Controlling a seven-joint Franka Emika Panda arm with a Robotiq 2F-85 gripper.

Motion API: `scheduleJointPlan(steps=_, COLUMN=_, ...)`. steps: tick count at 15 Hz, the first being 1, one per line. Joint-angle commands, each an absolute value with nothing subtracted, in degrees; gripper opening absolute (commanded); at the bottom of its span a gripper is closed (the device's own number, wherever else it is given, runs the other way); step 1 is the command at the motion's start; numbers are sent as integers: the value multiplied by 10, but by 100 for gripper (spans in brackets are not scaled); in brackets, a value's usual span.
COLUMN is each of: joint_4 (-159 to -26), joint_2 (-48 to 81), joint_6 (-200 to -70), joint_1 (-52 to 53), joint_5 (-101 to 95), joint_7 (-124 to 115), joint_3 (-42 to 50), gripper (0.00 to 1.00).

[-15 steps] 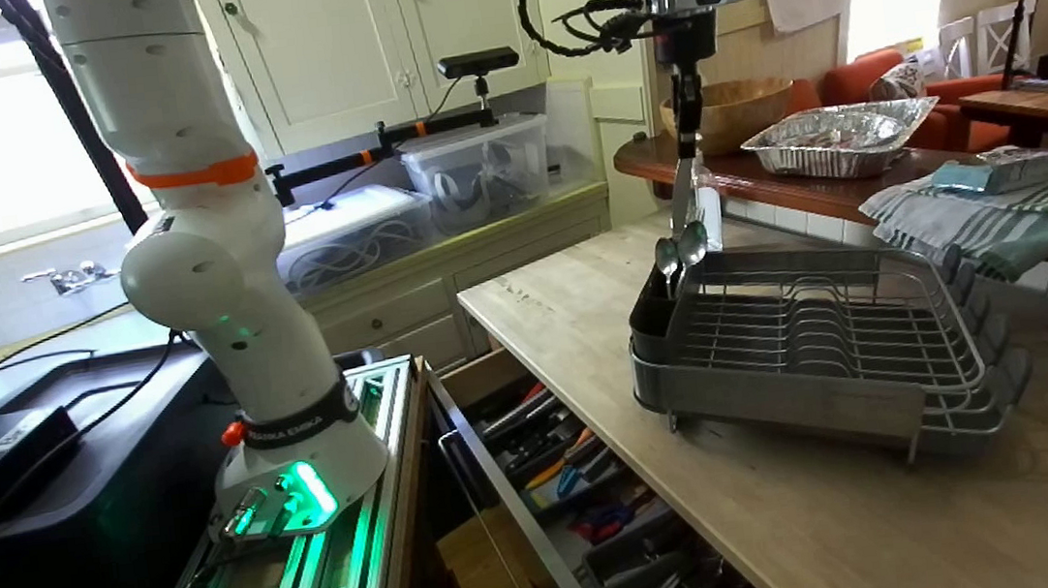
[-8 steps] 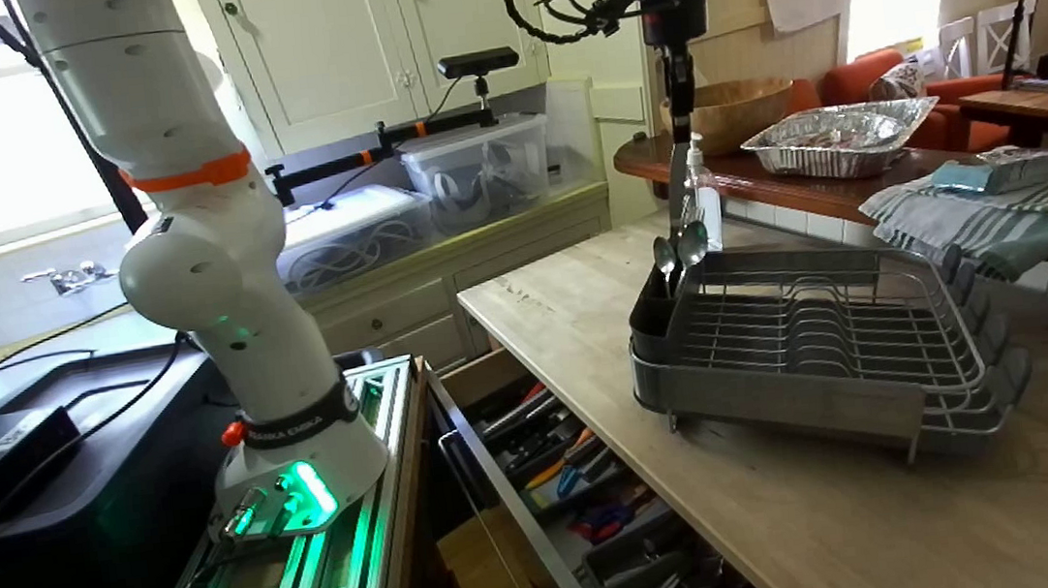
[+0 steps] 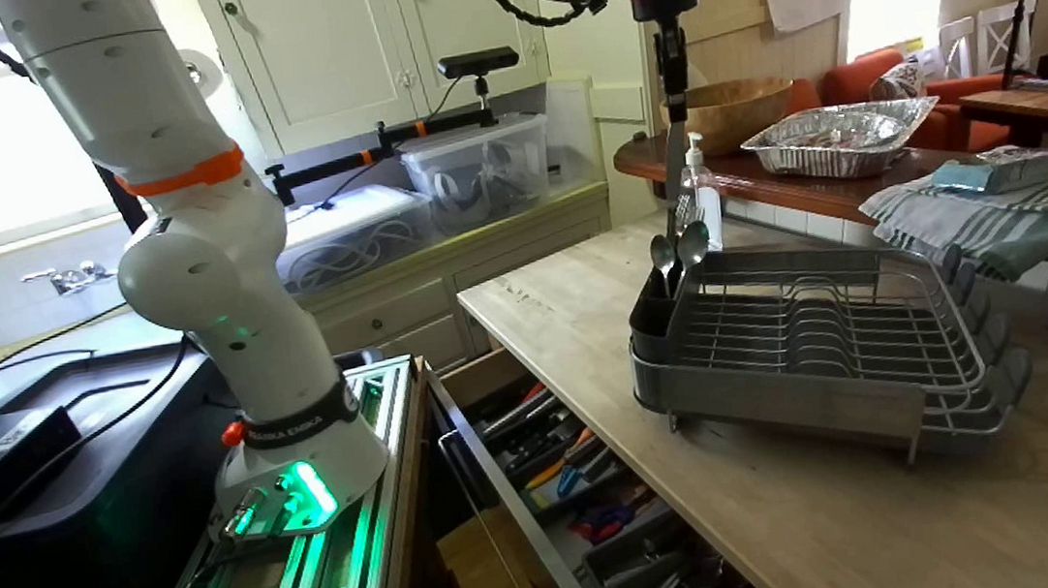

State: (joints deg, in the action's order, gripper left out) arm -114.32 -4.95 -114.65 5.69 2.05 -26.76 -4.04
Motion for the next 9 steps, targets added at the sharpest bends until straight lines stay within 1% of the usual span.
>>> scheduleJointPlan(steps=1, joint_4=-1159, joint_2=-73, joint_6=-1144, joint_1=46, joint_5=19, joint_7=-272, joint_3=-45, gripper=1)
scheduleJointPlan(steps=9, joint_4=-1161, joint_2=-88, joint_6=-1149, joint_1=36, joint_5=18, joint_7=-275, joint_3=-45, gripper=1)
